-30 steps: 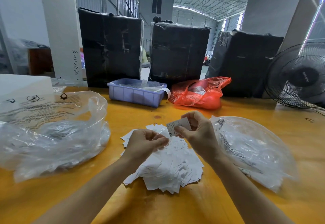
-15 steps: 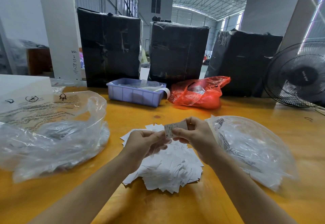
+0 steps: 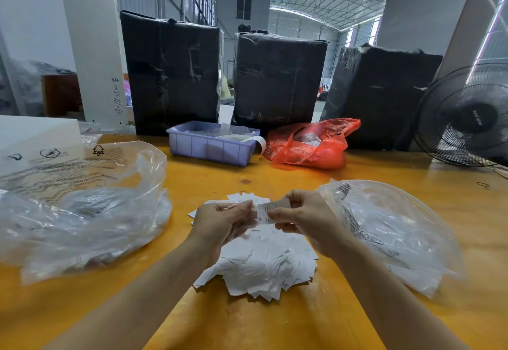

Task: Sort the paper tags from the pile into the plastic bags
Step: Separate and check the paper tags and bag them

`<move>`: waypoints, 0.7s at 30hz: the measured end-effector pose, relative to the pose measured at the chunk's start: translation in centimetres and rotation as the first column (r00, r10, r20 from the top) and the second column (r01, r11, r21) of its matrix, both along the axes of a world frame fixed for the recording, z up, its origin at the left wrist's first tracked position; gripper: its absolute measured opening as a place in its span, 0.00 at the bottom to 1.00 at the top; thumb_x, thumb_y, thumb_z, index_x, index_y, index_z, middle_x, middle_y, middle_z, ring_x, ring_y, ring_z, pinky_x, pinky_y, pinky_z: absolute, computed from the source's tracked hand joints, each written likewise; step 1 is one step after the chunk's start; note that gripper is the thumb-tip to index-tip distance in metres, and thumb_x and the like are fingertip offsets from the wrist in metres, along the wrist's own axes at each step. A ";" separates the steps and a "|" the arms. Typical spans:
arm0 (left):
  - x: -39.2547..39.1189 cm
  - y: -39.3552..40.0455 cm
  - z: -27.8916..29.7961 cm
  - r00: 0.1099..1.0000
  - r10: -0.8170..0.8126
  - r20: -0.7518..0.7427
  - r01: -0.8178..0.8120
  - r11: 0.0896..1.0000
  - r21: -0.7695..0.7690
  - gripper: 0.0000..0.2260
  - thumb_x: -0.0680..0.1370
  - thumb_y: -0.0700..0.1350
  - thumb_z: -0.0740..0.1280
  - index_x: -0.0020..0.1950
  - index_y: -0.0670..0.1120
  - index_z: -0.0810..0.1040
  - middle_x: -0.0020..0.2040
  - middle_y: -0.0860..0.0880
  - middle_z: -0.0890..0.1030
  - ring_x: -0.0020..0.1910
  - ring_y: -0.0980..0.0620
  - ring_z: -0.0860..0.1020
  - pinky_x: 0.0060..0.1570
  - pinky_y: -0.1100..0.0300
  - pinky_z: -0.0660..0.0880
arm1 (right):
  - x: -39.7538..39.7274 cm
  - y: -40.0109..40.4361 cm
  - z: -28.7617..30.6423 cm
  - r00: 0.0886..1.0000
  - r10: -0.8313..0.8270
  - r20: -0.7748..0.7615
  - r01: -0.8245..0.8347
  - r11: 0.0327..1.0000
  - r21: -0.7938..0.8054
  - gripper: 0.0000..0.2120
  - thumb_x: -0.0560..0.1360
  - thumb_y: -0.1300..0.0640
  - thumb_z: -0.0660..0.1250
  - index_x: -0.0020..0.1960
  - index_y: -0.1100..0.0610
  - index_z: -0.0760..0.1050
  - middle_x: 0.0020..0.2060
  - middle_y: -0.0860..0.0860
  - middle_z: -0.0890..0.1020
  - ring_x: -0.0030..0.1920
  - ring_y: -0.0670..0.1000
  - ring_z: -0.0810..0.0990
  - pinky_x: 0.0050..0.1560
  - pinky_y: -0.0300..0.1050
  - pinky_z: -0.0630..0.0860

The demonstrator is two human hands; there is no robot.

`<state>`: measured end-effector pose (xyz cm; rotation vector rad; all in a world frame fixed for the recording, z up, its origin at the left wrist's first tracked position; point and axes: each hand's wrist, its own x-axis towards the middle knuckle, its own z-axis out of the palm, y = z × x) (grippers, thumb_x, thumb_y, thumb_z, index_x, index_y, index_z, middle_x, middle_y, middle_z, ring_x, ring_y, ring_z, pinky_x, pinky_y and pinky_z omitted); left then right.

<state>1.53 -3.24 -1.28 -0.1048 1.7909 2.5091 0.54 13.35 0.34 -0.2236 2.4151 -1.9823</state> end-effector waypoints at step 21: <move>-0.1 0.2 -0.3 0.997 -0.082 0.014 0.082 0.996 -0.028 0.05 0.76 0.38 0.68 0.48 0.37 0.81 0.41 0.41 0.85 0.38 0.49 0.84 0.36 0.64 0.79 | 0.1 -0.4 -0.1 0.997 0.031 -0.077 -0.020 0.990 0.138 0.06 0.70 0.66 0.73 0.41 0.59 0.78 0.37 0.54 0.82 0.34 0.47 0.79 0.31 0.36 0.74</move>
